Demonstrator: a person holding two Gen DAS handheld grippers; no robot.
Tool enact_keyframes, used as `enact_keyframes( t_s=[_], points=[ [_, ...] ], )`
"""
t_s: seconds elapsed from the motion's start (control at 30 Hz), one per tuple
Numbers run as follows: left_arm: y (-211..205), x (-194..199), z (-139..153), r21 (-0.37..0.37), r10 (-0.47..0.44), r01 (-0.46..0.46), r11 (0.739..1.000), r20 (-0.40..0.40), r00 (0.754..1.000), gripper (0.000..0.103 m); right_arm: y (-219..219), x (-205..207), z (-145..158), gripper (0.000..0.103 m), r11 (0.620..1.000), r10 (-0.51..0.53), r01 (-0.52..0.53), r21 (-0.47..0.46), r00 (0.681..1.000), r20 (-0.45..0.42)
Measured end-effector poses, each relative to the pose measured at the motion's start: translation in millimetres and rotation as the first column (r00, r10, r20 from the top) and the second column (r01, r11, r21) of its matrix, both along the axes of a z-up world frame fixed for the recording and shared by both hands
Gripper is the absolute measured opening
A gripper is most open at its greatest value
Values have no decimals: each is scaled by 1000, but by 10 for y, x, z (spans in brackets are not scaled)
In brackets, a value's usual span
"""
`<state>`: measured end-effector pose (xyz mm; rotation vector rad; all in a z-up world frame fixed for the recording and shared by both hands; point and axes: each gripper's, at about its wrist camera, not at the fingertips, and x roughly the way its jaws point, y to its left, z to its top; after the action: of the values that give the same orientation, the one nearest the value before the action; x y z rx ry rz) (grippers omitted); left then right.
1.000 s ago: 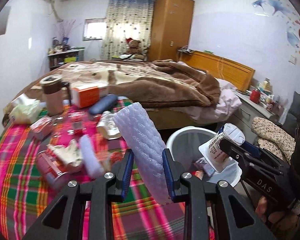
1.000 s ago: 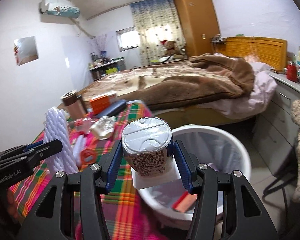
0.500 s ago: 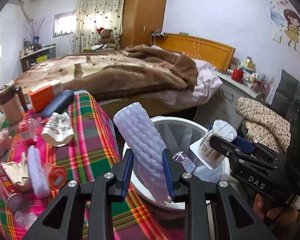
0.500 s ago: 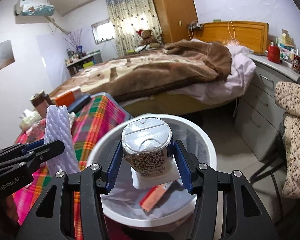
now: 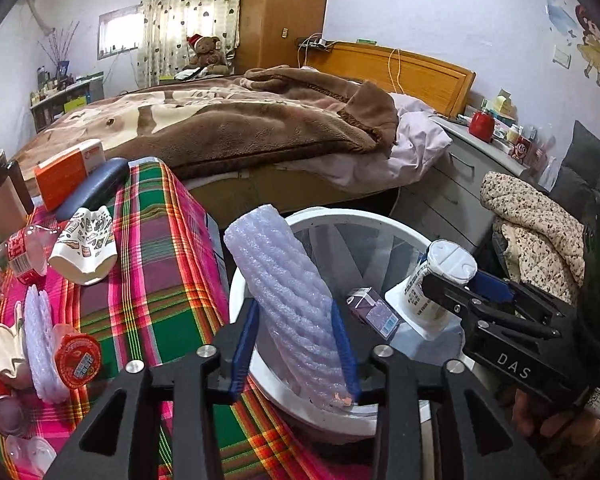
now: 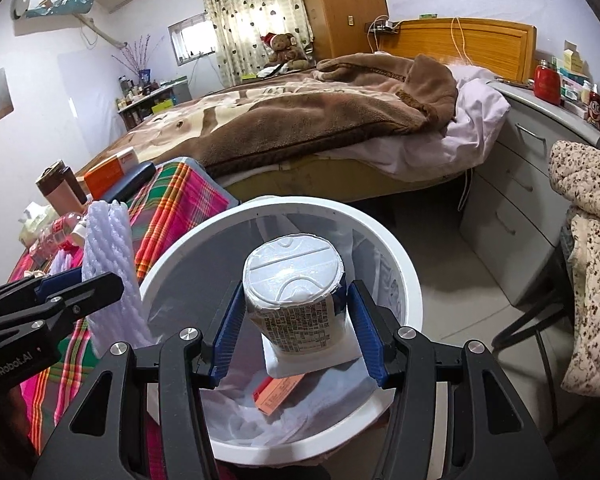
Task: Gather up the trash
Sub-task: 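Carry the foam net and lidded cup over the bin and release both, then move both tools back to the table toward the red can and clear cup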
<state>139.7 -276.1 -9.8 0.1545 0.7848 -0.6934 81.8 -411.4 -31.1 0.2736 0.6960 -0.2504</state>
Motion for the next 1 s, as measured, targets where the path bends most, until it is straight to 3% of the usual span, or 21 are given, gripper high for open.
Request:
enact_keyframes(
  t_s=[0.1, 0.13, 0.17, 0.2, 0.6, 1.0],
  points=[
    [46, 11, 6, -2, 12, -12, 1000, 3, 1000, 62, -18, 6, -18, 58, 1000, -6, 6, 1, 1000, -8],
    [65, 17, 9, -13, 14, -14, 1000, -3, 1000, 64, -30, 9, -20, 62, 1000, -8, 8, 7, 1000, -8],
    [84, 24, 13, -23, 14, -14, 1000, -8, 1000, 64, -46, 6, -21, 70, 1000, -14, 14, 8, 1000, -4],
    [105, 34, 17, -27, 16, -16, 1000, -9, 1000, 64, -47, -2, -20, 72, 1000, -19, 19, 8, 1000, -3],
    [367, 47, 114, -61, 65, -65, 996, -12, 998, 67, 45, -27, 78, 72, 1000, -26, 26, 9, 999, 20],
    [936, 22, 253, -77, 160, -159, 984, 15, 987, 67, 365, -28, 223, 72, 1000, 28, -27, -12, 997, 77]
  ],
)
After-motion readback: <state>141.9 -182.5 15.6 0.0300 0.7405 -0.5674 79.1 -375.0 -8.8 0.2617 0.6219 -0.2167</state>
